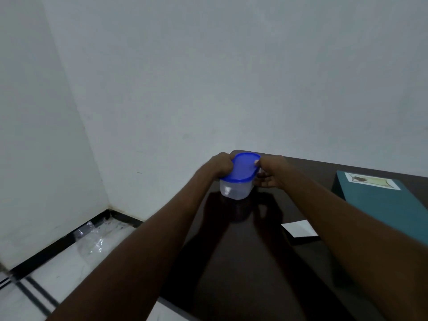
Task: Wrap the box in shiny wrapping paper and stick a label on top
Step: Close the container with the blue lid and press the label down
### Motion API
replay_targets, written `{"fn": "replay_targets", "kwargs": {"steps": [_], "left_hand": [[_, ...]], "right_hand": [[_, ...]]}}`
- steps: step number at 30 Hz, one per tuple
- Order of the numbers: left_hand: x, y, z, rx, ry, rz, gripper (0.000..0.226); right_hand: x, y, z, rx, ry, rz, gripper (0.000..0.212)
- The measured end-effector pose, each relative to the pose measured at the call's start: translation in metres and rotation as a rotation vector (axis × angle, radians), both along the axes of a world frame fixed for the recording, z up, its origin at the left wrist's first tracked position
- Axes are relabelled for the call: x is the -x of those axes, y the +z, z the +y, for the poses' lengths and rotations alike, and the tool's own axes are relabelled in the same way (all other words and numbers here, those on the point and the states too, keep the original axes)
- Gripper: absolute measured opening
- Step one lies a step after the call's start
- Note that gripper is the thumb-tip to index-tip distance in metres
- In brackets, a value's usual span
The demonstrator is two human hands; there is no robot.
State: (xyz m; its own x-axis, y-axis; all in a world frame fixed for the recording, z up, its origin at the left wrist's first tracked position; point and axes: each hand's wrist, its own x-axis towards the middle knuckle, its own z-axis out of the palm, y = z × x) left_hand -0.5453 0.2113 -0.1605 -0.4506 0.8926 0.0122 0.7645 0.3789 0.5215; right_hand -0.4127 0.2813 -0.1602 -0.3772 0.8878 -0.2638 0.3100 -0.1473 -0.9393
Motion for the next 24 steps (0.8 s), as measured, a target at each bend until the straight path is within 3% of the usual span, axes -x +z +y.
{"fn": "replay_targets", "kwargs": {"steps": [10,16,21,24], "left_hand": [[0.038,-0.014,0.032,-0.088,0.038,-0.022,0.053],[0.058,-0.015,0.047,-0.113,0.033,-0.026,0.052],[0.058,-0.011,0.043,-0.151,0.049,-0.094,0.051],[0.053,-0.009,0.033,-0.298,0.149,-0.133,0.048]], "right_hand": [[0.041,-0.01,0.012,-0.275,0.037,-0.131,0.028],[0.053,-0.02,0.019,-0.328,0.038,-0.085,0.036],[0.046,-0.019,0.011,-0.222,0.041,-0.015,0.048],[0.039,-0.01,0.002,-0.053,0.017,0.111,0.056]]}}
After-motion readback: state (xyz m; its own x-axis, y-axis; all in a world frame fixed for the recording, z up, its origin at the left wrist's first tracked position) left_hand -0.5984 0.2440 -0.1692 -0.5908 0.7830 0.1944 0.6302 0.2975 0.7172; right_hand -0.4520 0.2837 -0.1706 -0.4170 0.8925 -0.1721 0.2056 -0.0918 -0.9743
